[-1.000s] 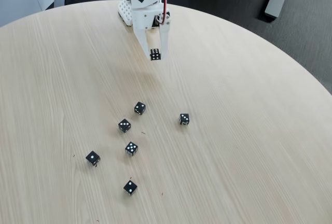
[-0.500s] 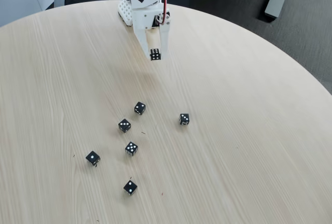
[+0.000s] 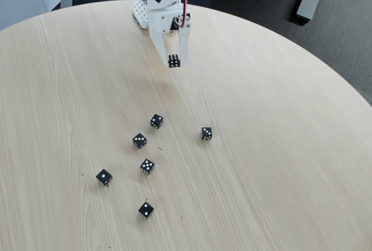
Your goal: Pick up the dice with number 6
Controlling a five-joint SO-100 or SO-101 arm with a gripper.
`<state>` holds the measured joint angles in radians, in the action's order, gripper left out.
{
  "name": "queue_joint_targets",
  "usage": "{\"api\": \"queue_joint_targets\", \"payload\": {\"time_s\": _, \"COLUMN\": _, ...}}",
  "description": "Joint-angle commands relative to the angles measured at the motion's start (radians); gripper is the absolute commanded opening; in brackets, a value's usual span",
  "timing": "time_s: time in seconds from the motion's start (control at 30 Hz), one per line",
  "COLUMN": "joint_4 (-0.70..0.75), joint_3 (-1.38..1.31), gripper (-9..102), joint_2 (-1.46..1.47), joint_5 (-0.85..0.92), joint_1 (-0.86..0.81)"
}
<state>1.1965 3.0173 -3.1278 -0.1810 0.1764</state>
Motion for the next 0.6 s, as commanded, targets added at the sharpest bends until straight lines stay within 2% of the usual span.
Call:
{"api": "queue_joint_targets", "payload": {"time_s": 0.0, "joint_4": -0.009, "joint_3": -0.003, "gripper": 0, "joint_2": -0.003, "joint_5": -0.006, "joint_1": 0.006}}
{"api": "queue_joint_targets", "payload": {"time_s": 0.57, "joint_4": -0.009, "joint_3": -0.003, "gripper": 0, "joint_2": -0.003, "joint_5": -0.006, "joint_1": -0.003}}
